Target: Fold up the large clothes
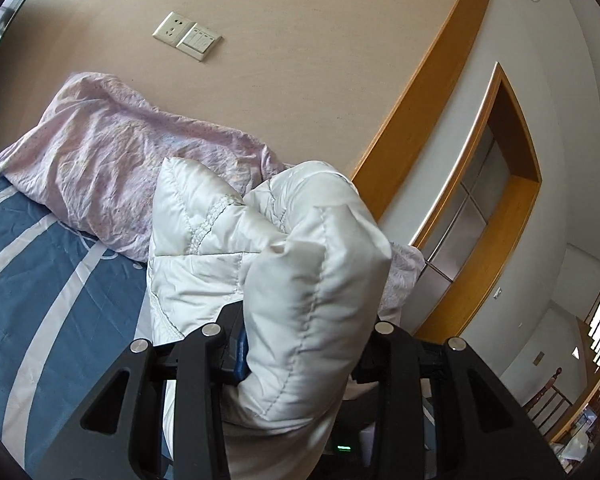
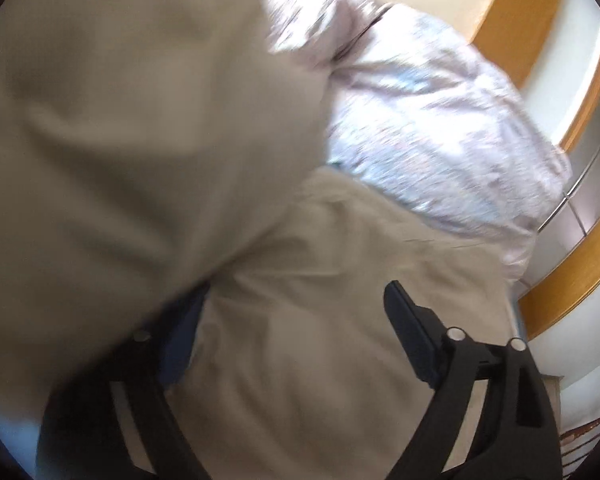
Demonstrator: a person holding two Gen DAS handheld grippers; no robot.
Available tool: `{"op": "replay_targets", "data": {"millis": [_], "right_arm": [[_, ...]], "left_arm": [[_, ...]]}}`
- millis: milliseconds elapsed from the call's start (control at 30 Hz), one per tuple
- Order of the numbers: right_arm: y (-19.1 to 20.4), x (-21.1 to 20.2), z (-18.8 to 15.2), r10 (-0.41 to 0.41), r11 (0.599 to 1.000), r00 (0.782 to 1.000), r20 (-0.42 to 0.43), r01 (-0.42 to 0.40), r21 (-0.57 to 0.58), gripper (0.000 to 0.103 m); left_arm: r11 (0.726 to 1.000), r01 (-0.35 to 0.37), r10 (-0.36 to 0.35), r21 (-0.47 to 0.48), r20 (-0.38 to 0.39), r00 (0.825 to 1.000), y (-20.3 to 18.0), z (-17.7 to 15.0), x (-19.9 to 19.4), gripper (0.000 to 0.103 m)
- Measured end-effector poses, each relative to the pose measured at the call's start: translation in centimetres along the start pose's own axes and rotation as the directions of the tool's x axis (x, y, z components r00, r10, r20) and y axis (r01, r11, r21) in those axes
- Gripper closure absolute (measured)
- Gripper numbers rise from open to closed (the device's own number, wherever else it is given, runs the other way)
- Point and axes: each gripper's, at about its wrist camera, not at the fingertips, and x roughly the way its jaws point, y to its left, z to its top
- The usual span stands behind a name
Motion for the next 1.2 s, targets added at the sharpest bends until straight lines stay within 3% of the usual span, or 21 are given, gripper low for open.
{"op": "replay_targets", "data": {"millis": [200, 367, 467, 600, 767, 900, 1033, 1100, 1200], "right_arm": [[-8.5, -5.2, -3.0, 0.026, 0.976, 0.991, 0.132, -0.053, 0.209, 0.01], [-16.9, -5.5, -6.7, -0.022, 0.9, 0.996, 0.089, -0.02, 0.435, 0.01], [-19.5, -5.4, -8.5, -0.032, 0.856, 0.998, 0.063, -0.005, 0.517, 0.01], [-22.3, -5.9, -10.4, -0.037, 0.811, 0.997, 0.062, -0.006, 0.585, 0.01], [-25.1, -6.5, -11.4, -0.037, 0.774, 0.995, 0.088, -0.027, 0.632, 0.01], [-27.2, -6.9, -11.8, 0.003, 0.738, 0.992, 0.123, -0.086, 0.669, 0.01], [-29.3, -7.0, -11.7, 0.075, 0.701, 0.981, 0.177, -0.179, 0.691, 0.01], [-29.8, -6.9, -11.2, 0.126, 0.686, 0.97, 0.208, -0.237, 0.688, 0.01], [-30.2, -6.2, -9.8, 0.245, 0.66, 0.936, 0.254, -0.353, 0.663, 0.01]], "left_arm": [[0.998, 0.012, -0.012, 0.061, -0.001, 1.0, -2.4, -1.0, 0.4, 0.068], [0.984, 0.07, -0.065, 0.163, -0.038, 0.997, -6.3, -2.7, 1.8, 0.068], [0.971, 0.128, -0.112, 0.203, -0.09, 0.99, -8.5, -4.3, 3.2, 0.068], [0.946, 0.207, -0.163, 0.248, -0.187, 0.969, -11.7, -7.0, 5.6, 0.067], [0.912, 0.29, -0.189, 0.291, -0.33, 0.925, -14.9, -11.2, 9.1, 0.067], [0.887, 0.318, -0.17, 0.335, -0.405, 0.899, -16.6, -14.3, 11.3, 0.067], [0.864, 0.334, -0.148, 0.378, -0.443, 0.884, -17.5, -16.1, 12.6, 0.064], [0.849, 0.34, -0.139, 0.404, -0.45, 0.882, -17.9, -16.6, 12.8, 0.063], [0.821, 0.347, -0.113, 0.453, -0.467, 0.877, -18.7, -18.1, 13.3, 0.061]]}}
